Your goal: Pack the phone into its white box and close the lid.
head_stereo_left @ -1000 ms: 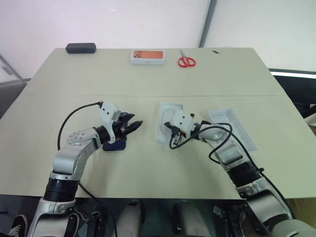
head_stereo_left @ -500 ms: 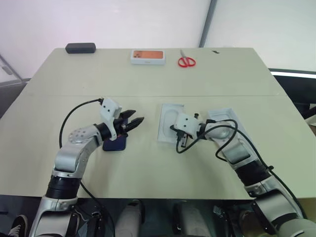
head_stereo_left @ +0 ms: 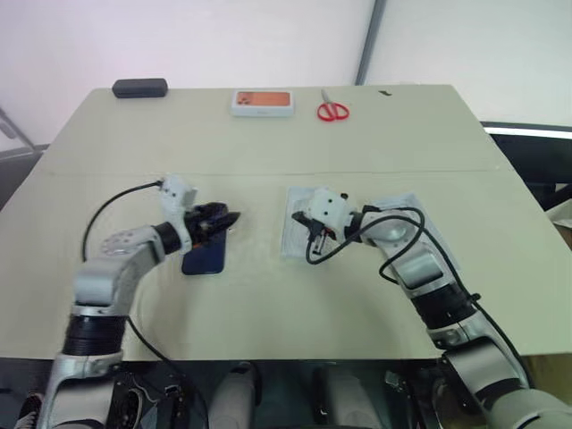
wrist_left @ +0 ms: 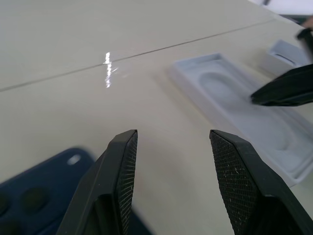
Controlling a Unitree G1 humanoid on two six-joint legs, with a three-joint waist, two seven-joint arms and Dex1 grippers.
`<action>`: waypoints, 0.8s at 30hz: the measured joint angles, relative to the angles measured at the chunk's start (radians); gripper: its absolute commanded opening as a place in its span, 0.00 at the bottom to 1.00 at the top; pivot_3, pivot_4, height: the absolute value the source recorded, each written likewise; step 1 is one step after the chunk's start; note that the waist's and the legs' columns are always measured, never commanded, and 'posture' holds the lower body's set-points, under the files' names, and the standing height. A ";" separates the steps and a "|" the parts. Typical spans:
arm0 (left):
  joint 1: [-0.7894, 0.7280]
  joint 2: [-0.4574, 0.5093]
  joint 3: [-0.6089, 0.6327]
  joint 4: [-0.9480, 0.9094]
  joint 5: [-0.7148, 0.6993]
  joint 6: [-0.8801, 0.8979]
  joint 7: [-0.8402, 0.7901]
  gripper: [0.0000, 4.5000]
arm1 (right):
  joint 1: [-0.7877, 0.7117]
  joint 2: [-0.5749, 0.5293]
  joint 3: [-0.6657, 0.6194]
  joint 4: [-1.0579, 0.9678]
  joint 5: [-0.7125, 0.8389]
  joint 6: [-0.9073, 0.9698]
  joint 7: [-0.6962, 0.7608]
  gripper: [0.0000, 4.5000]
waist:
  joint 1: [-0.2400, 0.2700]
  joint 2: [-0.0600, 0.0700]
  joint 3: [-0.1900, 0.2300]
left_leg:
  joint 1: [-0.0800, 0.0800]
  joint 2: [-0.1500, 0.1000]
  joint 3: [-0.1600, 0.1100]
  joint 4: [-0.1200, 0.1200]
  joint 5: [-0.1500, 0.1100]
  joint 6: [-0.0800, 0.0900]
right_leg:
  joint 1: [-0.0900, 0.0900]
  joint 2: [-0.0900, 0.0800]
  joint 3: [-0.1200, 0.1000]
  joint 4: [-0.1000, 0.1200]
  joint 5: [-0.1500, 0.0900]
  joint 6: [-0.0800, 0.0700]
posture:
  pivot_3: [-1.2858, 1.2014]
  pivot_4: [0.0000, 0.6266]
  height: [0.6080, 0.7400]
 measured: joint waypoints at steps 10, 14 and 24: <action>0.007 0.105 0.139 0.181 -0.130 0.214 -0.054 0.55 | -0.133 0.195 0.120 0.164 -0.054 0.030 -0.046 0.00 | -0.008 0.000 0.000 | 0.000 -0.001 -0.001 0.000 0.000 0.000 | -0.001 -0.001 0.000 0.001 0.000 0.000 | 0.52 0.24 1.00; 0.033 0.109 0.131 0.235 -0.121 0.246 -0.048 0.55 | -0.165 0.240 0.195 0.203 -0.111 0.042 -0.048 0.00 | -0.010 0.000 0.000 | 0.000 0.000 -0.001 -0.001 0.000 -0.001 | -0.002 -0.001 0.000 0.002 0.000 0.000 | 0.52 0.24 1.00; 0.013 0.126 0.088 0.235 -0.100 0.292 -0.060 0.55 | -0.212 0.283 0.298 0.273 -0.192 0.171 -0.004 0.00 | -0.009 0.001 -0.001 | 0.001 -0.001 -0.001 -0.001 0.000 -0.001 | -0.001 -0.001 0.001 0.002 0.000 0.000 | 0.52 0.24 1.00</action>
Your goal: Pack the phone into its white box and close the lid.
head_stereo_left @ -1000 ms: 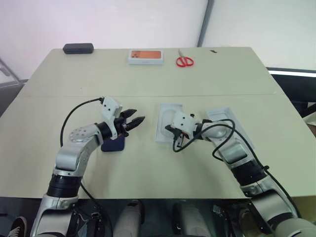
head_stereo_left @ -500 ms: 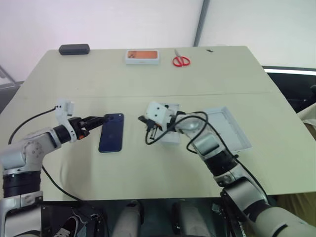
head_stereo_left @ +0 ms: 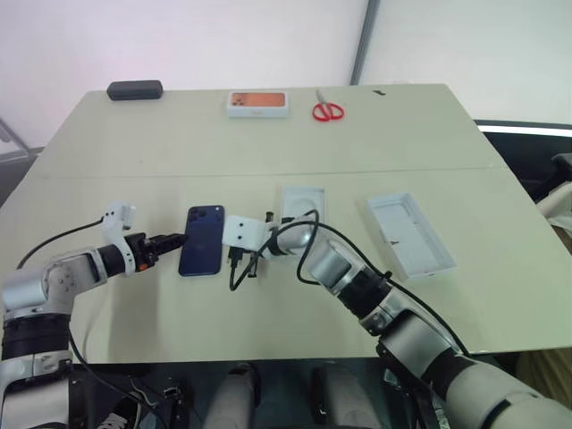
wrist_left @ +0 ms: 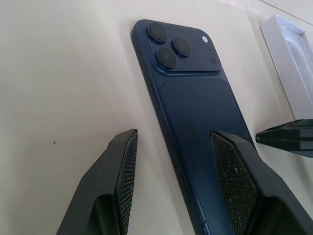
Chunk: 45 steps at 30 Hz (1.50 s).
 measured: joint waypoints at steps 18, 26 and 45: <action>-0.056 -0.168 -0.018 -0.038 0.015 0.073 0.065 0.55 | -0.022 0.008 -0.011 0.047 -0.005 0.023 0.011 0.00 | 0.025 0.009 -0.015 | 0.002 -0.002 0.000 0.000 0.000 0.001 | 0.004 -0.003 0.000 -0.002 0.000 0.001 | 0.52 0.24 1.00; -0.060 -0.184 -0.012 -0.048 -0.015 0.127 0.058 0.55 | -0.021 0.006 -0.011 0.047 -0.007 0.016 0.010 0.00 | 0.025 0.008 -0.016 | 0.002 -0.002 0.000 0.000 0.000 0.001 | 0.004 -0.002 0.000 -0.002 0.000 0.001 | 0.52 0.24 1.00; -0.065 -0.228 0.072 0.008 -0.102 0.171 0.061 0.01 | -0.007 -0.008 -0.014 0.044 -0.007 -0.003 0.000 0.00 | 0.022 0.007 -0.016 | 0.006 -0.002 -0.001 -0.001 0.000 0.000 | 0.007 -0.002 -0.001 -0.003 0.000 0.000 | 0.52 0.24 1.00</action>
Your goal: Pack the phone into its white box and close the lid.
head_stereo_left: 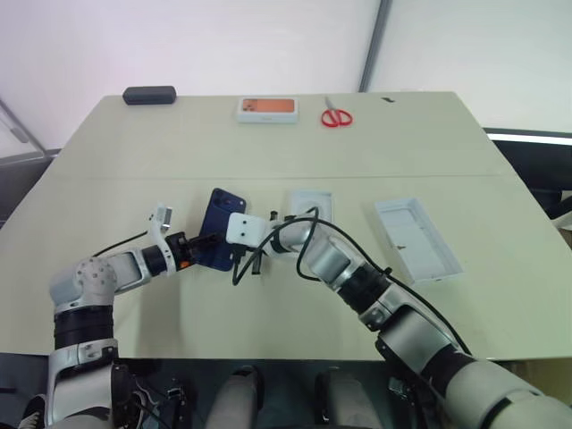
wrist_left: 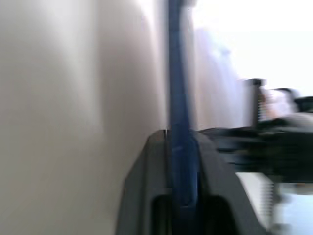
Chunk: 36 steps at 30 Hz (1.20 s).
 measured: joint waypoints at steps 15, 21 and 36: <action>0.008 -0.088 0.167 0.024 -0.131 0.075 0.099 0.00 | 0.054 0.018 -0.331 -0.236 0.351 0.100 0.068 0.30 | 0.001 -0.005 0.004 | -0.008 0.003 -0.001 0.000 0.000 0.000 | -0.009 0.001 0.000 0.001 0.000 0.000 | 0.52 0.24 1.00; 0.010 -0.107 0.187 -0.018 -0.168 0.026 0.117 0.00 | 0.174 -0.254 -0.290 -0.376 0.395 0.203 0.221 0.74 | 0.006 -0.006 0.004 | -0.009 0.001 0.000 0.000 0.000 0.000 | -0.007 0.000 -0.001 -0.002 0.000 0.000 | 0.52 0.24 1.00; 0.008 -0.148 0.155 -0.052 -0.186 -0.034 0.146 0.00 | 0.226 -0.475 -0.185 -0.452 0.332 0.165 0.276 0.74 | -0.018 -0.007 0.006 | -0.009 0.002 0.000 0.000 0.000 0.000 | -0.007 0.001 -0.001 -0.004 0.000 0.000 | 0.52 0.24 1.00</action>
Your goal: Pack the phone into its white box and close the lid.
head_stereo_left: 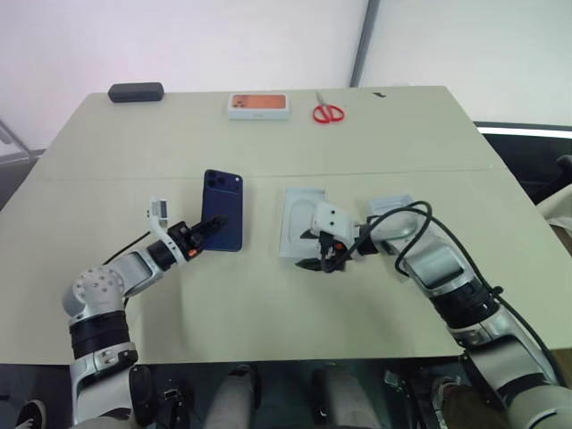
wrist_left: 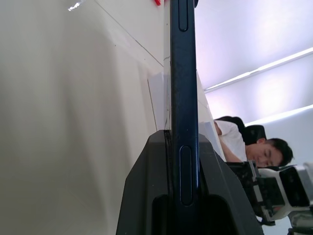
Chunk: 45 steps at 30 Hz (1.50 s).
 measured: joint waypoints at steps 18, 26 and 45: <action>0.000 0.015 -0.031 -0.027 -0.008 0.003 0.009 0.00 | -0.003 0.009 0.017 0.029 -0.027 -0.040 -0.012 0.15 | 0.000 -0.001 0.000 | 0.000 0.000 0.000 0.000 0.000 0.000 | 0.001 0.000 0.000 -0.001 0.000 0.000 | 0.52 0.24 1.00; -0.051 0.015 0.004 -0.029 -0.104 0.037 0.055 0.00 | 0.039 0.054 0.040 -0.045 -0.030 -0.028 -0.016 0.15 | -0.005 -0.001 0.000 | 0.000 0.001 -0.001 0.000 0.000 0.000 | 0.001 0.001 0.000 -0.001 0.000 0.000 | 0.52 0.24 1.00; -0.043 0.009 0.012 -0.032 -0.190 0.049 0.141 0.00 | 0.038 0.184 0.076 -0.087 0.067 0.194 -0.032 0.83 | 0.001 -0.001 0.001 | 0.000 0.000 -0.001 0.000 0.000 0.000 | 0.001 0.001 0.000 -0.001 0.000 0.000 | 0.52 0.24 1.00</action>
